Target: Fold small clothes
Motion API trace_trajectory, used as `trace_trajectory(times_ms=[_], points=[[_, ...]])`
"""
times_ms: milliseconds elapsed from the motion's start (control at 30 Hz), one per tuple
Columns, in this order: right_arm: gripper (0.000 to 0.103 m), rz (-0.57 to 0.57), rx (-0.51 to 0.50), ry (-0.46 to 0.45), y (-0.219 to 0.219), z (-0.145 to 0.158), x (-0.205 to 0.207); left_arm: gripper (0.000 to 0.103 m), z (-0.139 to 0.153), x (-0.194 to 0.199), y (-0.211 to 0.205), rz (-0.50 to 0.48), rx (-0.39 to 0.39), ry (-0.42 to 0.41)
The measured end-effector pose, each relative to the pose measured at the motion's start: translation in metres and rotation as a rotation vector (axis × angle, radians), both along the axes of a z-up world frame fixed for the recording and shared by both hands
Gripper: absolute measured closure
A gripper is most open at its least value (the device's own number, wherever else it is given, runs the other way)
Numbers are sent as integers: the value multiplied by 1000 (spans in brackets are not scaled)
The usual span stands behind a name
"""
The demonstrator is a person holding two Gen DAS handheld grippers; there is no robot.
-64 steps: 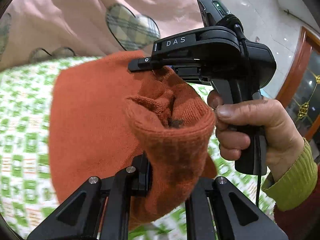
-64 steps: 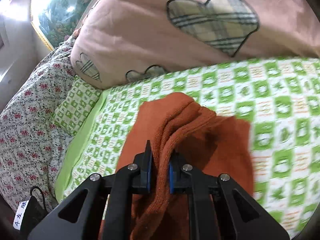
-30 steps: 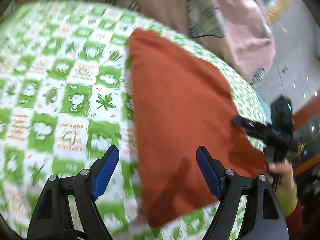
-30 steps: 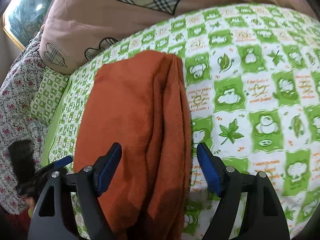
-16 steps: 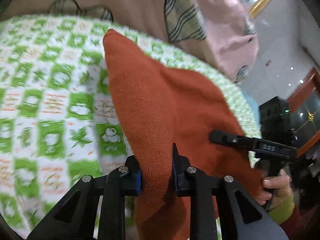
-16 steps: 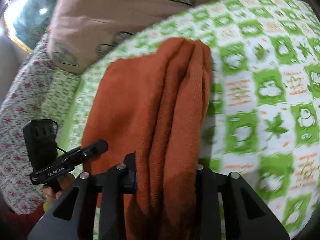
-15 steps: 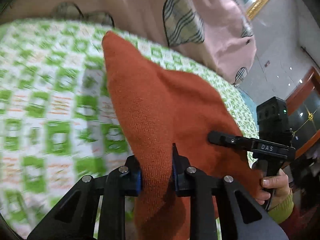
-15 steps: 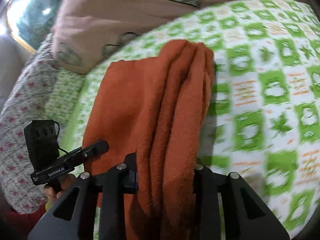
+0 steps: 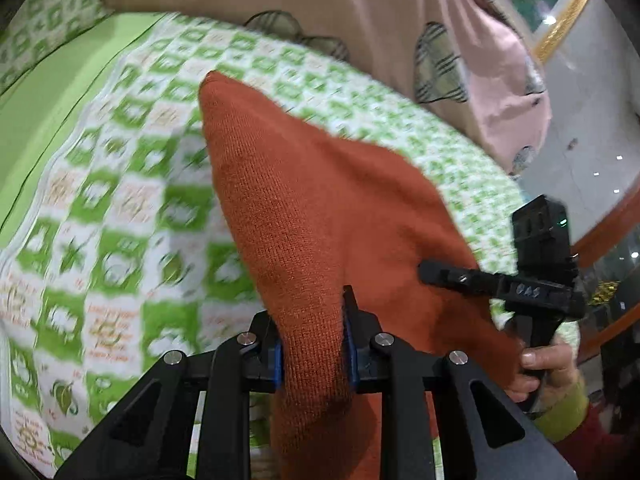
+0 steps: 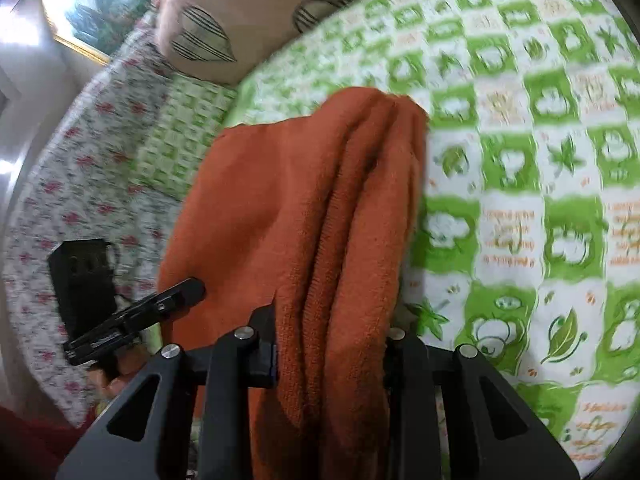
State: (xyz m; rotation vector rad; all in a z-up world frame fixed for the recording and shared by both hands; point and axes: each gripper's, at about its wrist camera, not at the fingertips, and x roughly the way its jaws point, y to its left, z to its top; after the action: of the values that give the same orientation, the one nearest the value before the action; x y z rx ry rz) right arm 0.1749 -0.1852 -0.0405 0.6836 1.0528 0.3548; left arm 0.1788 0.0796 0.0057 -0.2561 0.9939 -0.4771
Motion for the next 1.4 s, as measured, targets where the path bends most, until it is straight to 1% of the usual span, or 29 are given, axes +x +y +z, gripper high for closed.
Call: trace_trajectory(times_ms=[33, 67, 100, 133, 200, 233, 333, 367, 400, 433, 500, 533, 600, 667, 733, 767, 833, 867, 900, 933, 967, 1000, 1033, 1100, 1133, 1167, 1267, 1333, 1400], points=[[62, -12, -11, 14, -1, -4, -1, 72, -3, -3, 3, 8, 15, -1], [60, -23, -2, 27, -5, -8, -2, 68, -5, -4, 4, 15, 31, -3], [51, -43, -8, 44, -10, -10, -4, 61, -6, -7, 4, 27, 54, -6], [44, -58, -25, 55, -15, -9, -6, 56, -7, -12, 7, 42, 70, -12], [38, -92, -71, 56, -24, -2, -12, 54, -8, -18, 13, 66, 72, -16], [37, -121, -109, 46, -30, 7, -18, 52, -8, -21, 18, 81, 68, -18], [37, -186, -215, -21, -37, 34, -28, 50, -6, -22, 24, 122, 57, -12], [37, -195, -240, -56, -37, 43, -30, 50, -6, -22, 26, 129, 52, -10], [46, -186, -245, -81, -36, 50, -27, 50, -5, -21, 25, 135, 49, -10], [56, -164, -229, -98, -32, 54, -22, 50, -4, -21, 26, 140, 46, -10], [65, -130, -183, -95, -27, 53, -10, 50, -4, -21, 28, 149, 47, -6], [65, -118, -178, -82, -22, 48, -1, 50, -4, -20, 28, 153, 47, -2], [65, -113, -200, -55, -16, 38, 10, 50, -5, -18, 30, 157, 42, 8], [66, -116, -179, -18, -15, 24, 21, 50, -6, -15, 28, 160, 47, 13], [92, -110, -155, -4, -15, 16, 28, 50, -7, -12, 24, 159, 54, 23], [92, -107, -149, -6, -16, 19, 27, 50, -6, -11, 23, 159, 54, 26], [92, -114, -123, -96, -17, 45, 21, 50, -5, -8, 21, 154, 56, 25], [93, -115, -129, -146, -18, 60, 16, 49, -6, -7, 19, 152, 59, 28], [93, -120, -167, -187, -17, 74, 13, 47, -7, -5, 17, 147, 53, 37], [93, -117, -189, -191, -17, 76, 13, 47, -10, -3, 16, 147, 50, 47], [93, -110, -221, -176, -18, 73, 16, 47, -12, -1, 14, 146, 50, 57], [93, -103, -271, -135, -18, 62, 20, 47, -14, 1, 12, 144, 56, 68], [93, -98, -291, -103, -19, 51, 23, 47, -15, 3, 10, 143, 62, 70], [93, -96, -304, -38, -25, 26, 25, 45, -15, 9, 9, 142, 67, 67], [93, -101, -302, -23, -29, 19, 25, 45, -16, 13, 8, 140, 69, 70], [93, -108, -304, -18, -32, 14, 24, 45, -16, 16, 7, 135, 74, 76], [93, -124, -312, -15, -35, 9, 26, 44, -15, 19, -2, 127, 126, 71], [93, -124, -342, -13, -32, 10, 29, 46, -12, 11, -5, 120, 142, 53], [92, -128, -330, -7, -31, 10, 29, 46, -8, -5, -6, 113, 156, 29]])
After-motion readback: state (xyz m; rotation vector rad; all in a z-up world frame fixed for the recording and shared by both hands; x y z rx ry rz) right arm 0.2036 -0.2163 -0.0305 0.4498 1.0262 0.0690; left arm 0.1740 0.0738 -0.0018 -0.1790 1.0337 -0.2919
